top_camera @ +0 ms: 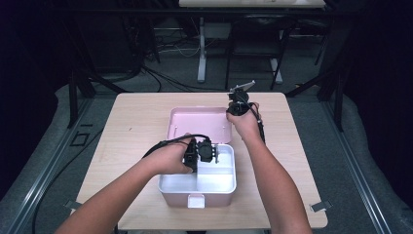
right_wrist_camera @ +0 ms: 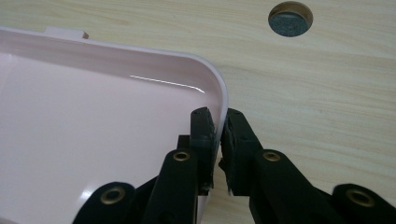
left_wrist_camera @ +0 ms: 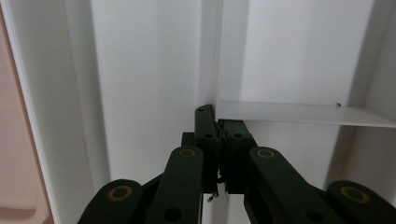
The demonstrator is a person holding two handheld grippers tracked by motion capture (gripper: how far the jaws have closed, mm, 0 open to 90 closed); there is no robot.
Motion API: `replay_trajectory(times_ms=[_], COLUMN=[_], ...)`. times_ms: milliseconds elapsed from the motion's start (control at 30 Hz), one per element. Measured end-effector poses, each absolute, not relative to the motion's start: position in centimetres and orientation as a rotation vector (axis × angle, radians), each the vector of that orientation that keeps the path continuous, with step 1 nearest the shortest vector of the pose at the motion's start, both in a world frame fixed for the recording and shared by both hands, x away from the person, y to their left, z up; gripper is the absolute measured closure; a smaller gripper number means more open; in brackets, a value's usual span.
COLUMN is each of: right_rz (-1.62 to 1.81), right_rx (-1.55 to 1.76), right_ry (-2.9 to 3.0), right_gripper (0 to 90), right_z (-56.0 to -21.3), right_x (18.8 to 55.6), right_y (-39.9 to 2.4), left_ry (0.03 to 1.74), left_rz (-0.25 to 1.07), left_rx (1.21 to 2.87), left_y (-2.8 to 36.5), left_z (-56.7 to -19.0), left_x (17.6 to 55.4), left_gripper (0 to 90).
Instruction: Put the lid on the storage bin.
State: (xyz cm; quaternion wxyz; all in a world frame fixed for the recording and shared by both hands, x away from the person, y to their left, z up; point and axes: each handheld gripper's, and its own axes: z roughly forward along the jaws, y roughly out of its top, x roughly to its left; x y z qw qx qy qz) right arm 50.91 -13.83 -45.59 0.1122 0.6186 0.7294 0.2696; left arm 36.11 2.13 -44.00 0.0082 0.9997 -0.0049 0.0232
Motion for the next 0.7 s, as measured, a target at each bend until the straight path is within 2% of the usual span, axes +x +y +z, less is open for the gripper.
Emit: replay_trajectory(times_ms=[700], right_rz=[0.915], right_rx=[1.760], right_ry=[2.106], right_gripper=[86.1], right_z=[-41.7], right_x=[48.7], right_y=[-14.5], left_ry=[-0.015], left_rz=[0.071], left_rx=[3.126], left_y=[2.1], left_z=[-44.0], left_x=[36.1], left_gripper=[87.0])
